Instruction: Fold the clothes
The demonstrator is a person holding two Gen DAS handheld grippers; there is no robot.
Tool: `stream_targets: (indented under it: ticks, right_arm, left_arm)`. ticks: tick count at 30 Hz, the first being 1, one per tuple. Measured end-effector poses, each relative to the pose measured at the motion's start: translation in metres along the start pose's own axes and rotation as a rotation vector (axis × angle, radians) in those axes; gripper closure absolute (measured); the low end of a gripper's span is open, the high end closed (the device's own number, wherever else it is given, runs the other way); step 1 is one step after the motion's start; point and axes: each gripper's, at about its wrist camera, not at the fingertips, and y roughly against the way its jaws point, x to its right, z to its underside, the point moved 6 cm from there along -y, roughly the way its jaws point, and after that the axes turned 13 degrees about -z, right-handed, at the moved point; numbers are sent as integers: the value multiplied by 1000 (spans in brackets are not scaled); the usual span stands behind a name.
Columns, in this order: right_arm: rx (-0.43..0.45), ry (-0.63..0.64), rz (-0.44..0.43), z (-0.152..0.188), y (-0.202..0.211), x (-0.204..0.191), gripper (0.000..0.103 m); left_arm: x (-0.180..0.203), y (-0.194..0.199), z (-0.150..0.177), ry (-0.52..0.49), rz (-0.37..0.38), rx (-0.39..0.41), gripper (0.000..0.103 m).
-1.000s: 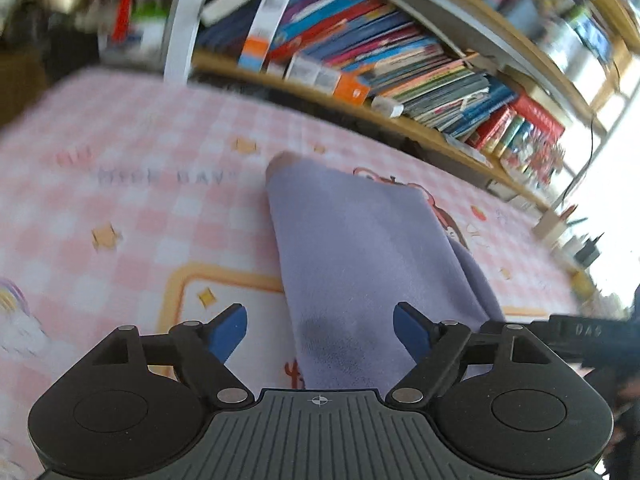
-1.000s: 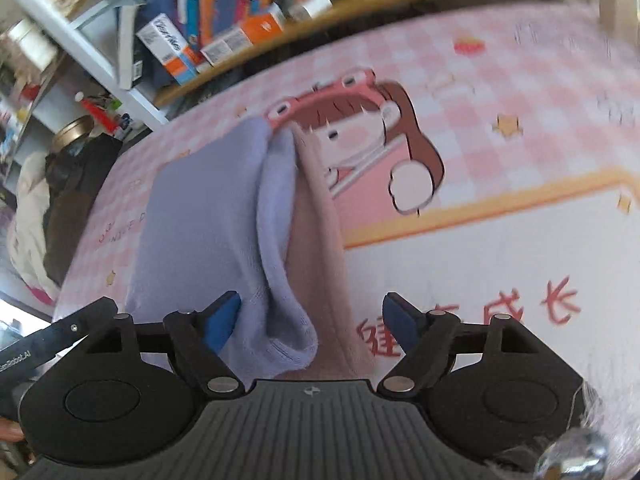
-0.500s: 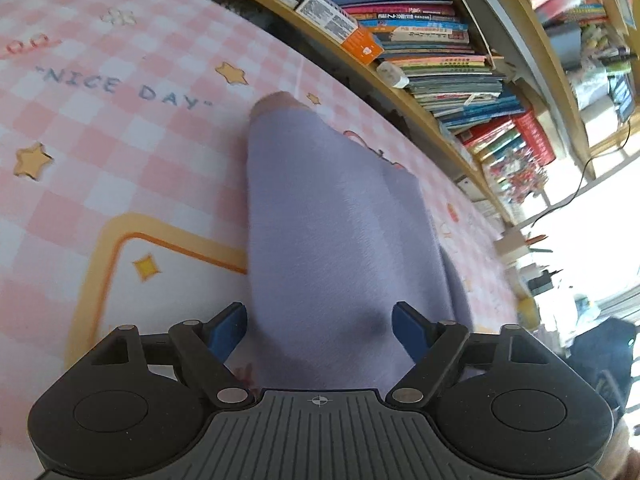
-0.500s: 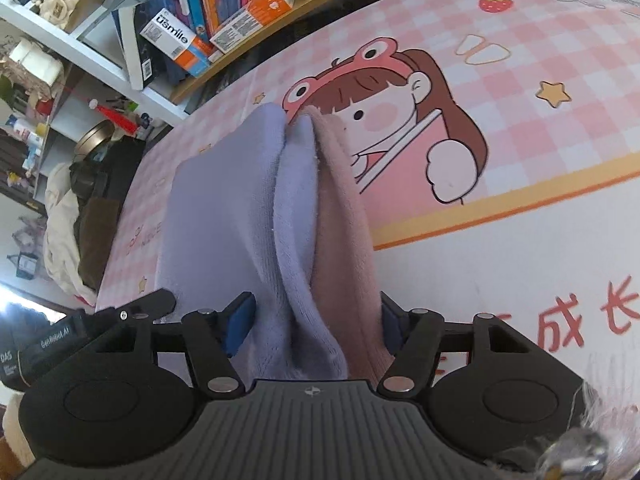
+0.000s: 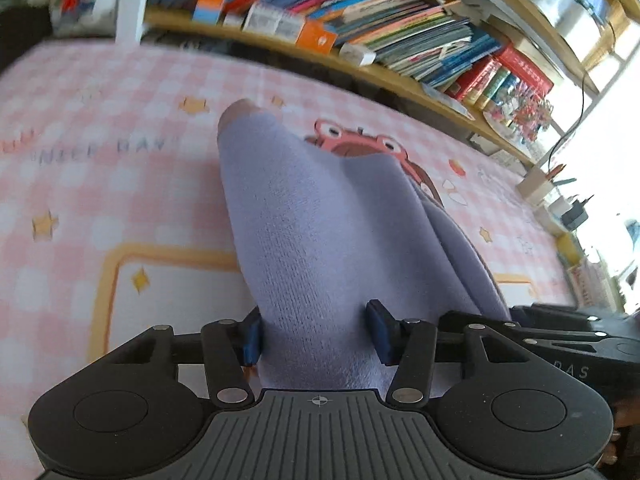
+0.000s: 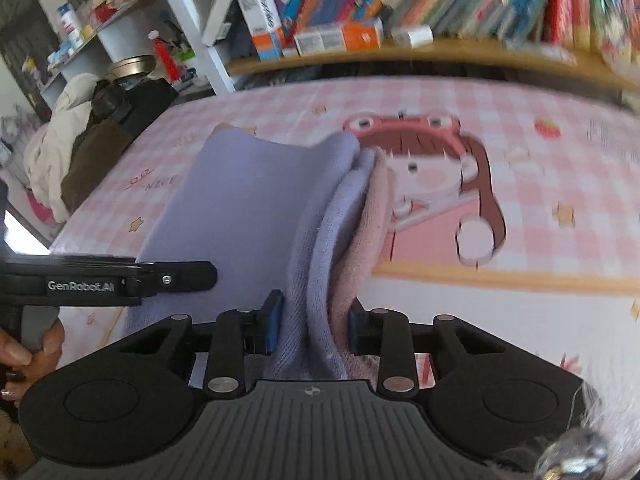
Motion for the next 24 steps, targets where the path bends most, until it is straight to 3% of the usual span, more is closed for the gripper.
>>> stream_targets:
  ticks: [14, 19, 24]
  right_arm:
    - [-40, -334, -116, 11, -7, 40, 47]
    - [-32, -332, -155, 6, -14, 41, 47]
    - [-43, -284, -153, 1, -20, 36, 66]
  left_arm:
    - [-14, -23, 2, 107, 62, -60, 37]
    - [-17, -30, -1, 164, 94, -60, 39]
    - [-13, -28, -1, 166, 68, -32, 51]
